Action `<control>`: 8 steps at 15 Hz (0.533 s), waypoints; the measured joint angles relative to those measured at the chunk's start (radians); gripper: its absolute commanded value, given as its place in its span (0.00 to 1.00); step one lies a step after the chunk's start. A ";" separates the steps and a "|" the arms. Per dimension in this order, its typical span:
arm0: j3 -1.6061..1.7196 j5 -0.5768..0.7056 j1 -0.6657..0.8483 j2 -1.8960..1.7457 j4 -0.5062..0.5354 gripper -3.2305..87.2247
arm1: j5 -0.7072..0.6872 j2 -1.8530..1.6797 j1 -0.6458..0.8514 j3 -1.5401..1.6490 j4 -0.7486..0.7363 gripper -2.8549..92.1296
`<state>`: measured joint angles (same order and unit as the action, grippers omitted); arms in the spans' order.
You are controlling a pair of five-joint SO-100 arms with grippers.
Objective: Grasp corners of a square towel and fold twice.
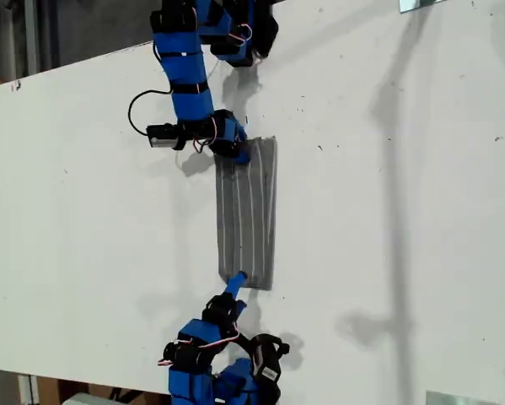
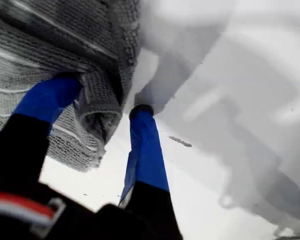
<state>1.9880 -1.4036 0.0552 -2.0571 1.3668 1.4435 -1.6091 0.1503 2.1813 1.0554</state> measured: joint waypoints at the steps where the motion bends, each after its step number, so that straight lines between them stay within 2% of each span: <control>1: 0.014 -0.003 0.000 -0.025 0.000 0.37 | 0.014 -0.003 -0.015 0.000 -0.002 0.03; 5: 0.014 -0.014 -0.012 -0.049 -0.012 0.38 | 0.100 -0.055 -0.064 0.028 0.012 0.03; 8: 0.014 -0.014 -0.018 0.009 -0.061 0.37 | 0.227 -0.135 -0.081 0.032 0.189 0.03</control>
<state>2.0018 -1.4174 0.0368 -2.0479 1.3054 1.6705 -1.7441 0.0690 2.2135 1.2441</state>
